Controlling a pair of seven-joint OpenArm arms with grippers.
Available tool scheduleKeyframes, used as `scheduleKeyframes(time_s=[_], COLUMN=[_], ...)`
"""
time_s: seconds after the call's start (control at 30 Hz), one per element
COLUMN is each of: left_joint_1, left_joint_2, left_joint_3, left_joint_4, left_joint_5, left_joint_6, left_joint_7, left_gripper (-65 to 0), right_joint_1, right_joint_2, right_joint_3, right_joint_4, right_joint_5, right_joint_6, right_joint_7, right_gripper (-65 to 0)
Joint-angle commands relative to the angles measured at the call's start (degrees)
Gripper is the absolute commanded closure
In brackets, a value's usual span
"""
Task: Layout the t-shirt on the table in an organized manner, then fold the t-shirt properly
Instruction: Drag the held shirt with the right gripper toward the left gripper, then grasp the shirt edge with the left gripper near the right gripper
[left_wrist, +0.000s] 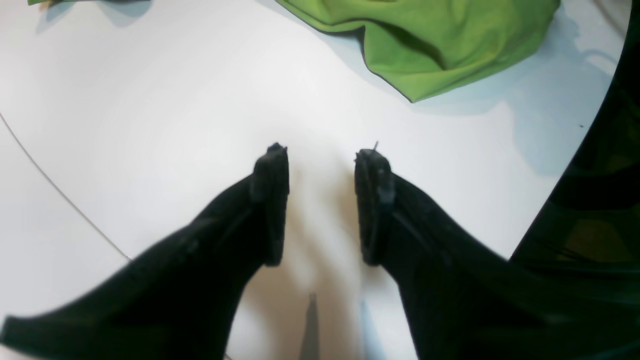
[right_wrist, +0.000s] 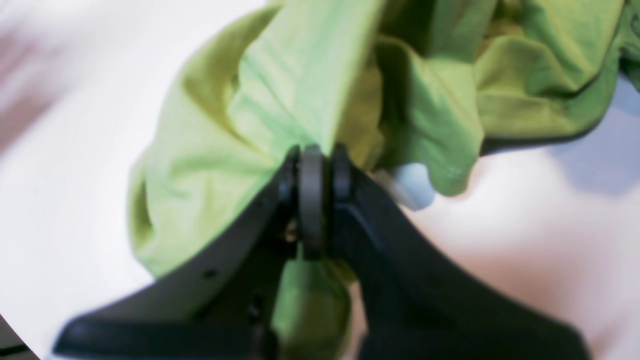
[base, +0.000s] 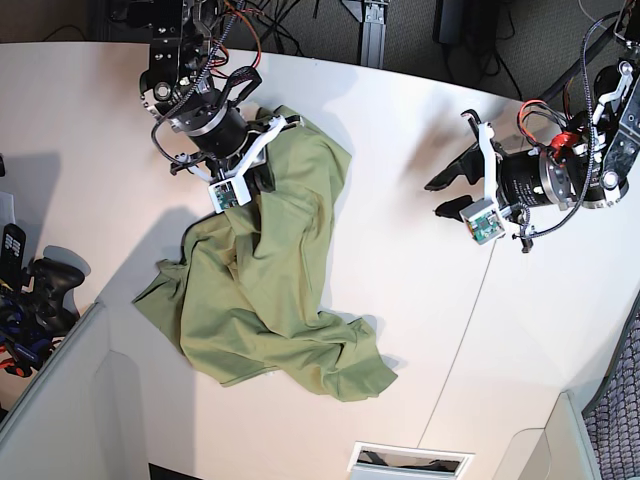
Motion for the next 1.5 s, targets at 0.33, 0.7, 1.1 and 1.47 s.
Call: scheduleKeyframes(time_s=[0.33,0.7,1.1,1.47], left_joint_1=[-0.96,-0.96,-0.98,-2.03], left_joint_2=[-0.68,-2.89,-3.67,-2.03], left_joint_3=[-8.59,-11.47,-18.82,-16.24], left_joint_4=[0.72,0.72,0.74,4.7], left_joint_5=[-1.25,-2.56,-7.08,-12.7], left_joint_6=[0.63,0.63,0.57,-4.5], left_joint_7=[-1.84,-1.44,-1.46,-2.12], left_gripper=[-25.6,-25.5,-25.5,-21.1], right_joint_1=[0.85,4.63,6.34,6.08], right_joint_2=[-5.99,-11.67,-13.99,-13.94], right_joint_3=[-4.17,-21.88,-25.09,-13.94], right_joint_4=[11.56,8.15,0.24,10.95], right_joint_5=[10.05,0.0,1.07,-7.5], right_joint_6=[1.11,1.09,1.09,0.87], right_joint_7=[2.27,3.82,6.6,6.12], right_gripper=[0.0,0.0,-34.5,-3.8])
